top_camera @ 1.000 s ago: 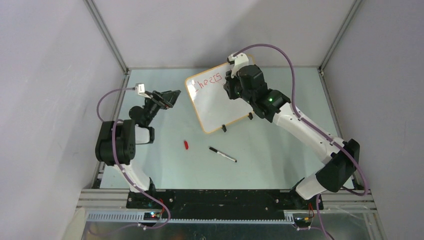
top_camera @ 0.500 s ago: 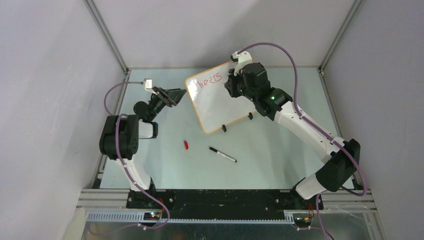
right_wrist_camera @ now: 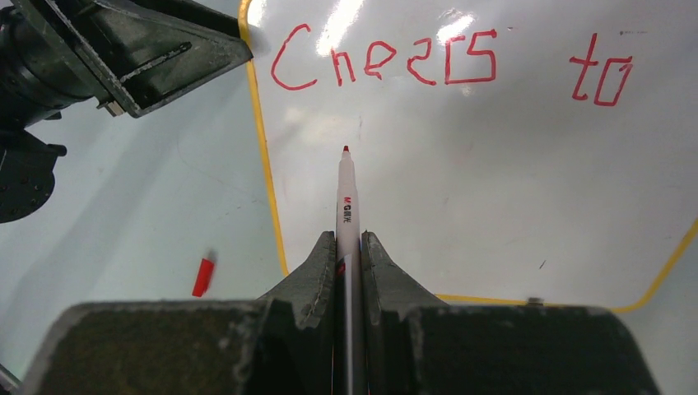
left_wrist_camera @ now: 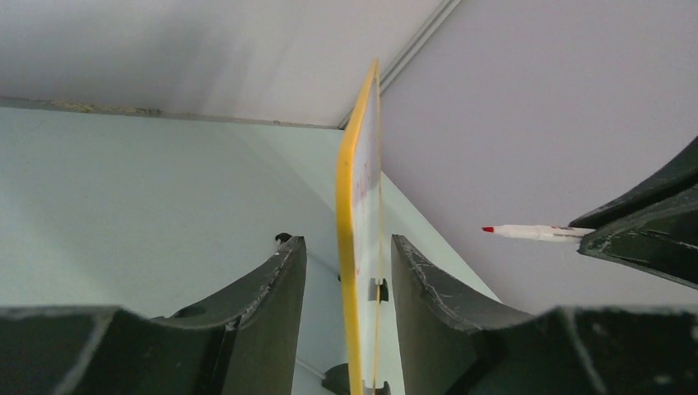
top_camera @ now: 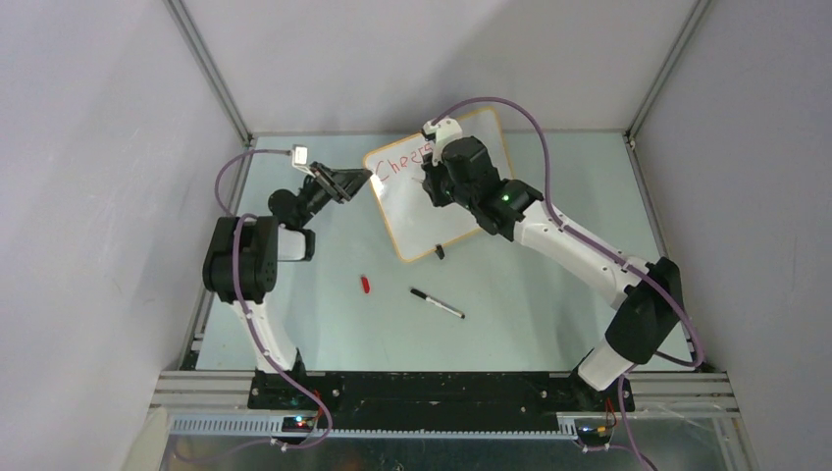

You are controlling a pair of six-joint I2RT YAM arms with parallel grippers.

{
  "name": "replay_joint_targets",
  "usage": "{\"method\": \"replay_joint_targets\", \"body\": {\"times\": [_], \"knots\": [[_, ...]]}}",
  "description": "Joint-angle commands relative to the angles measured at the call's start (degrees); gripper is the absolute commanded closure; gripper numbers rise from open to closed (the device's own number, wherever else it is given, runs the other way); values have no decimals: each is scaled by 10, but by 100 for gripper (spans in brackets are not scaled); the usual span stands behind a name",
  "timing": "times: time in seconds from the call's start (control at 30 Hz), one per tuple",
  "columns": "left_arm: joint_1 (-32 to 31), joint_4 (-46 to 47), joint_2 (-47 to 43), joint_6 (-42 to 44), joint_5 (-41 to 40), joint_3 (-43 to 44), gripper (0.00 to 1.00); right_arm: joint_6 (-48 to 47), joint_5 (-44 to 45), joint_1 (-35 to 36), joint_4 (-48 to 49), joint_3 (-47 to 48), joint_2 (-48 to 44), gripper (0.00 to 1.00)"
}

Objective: Write a sentence on the whiteboard

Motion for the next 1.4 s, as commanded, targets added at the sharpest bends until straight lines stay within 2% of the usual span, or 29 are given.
{"method": "replay_joint_targets", "body": {"times": [0.0, 0.43, 0.87, 0.93, 1.0, 1.07, 1.37], "knots": [[-17, 23, 7, -5, 25, 24, 53, -7, 17, -2, 8, 39, 1, 100], [-27, -9, 1, 16, 40, 32, 72, -2, 24, 19, -1, 45, 19, 100], [-19, 5, 2, 7, 33, 26, 75, -8, 41, 27, 3, 30, 28, 100], [-19, 6, 3, 6, 33, 26, 77, -8, 46, 27, 9, 24, 31, 100], [-19, 7, 4, 5, 33, 27, 85, -8, 49, 28, 15, 20, 34, 100], [-18, 8, 6, 2, 35, 28, 90, -5, 49, 29, 21, 17, 37, 100], [-15, 7, 17, -8, 43, 38, 96, 2, 57, 45, 41, 3, 57, 100]]}}
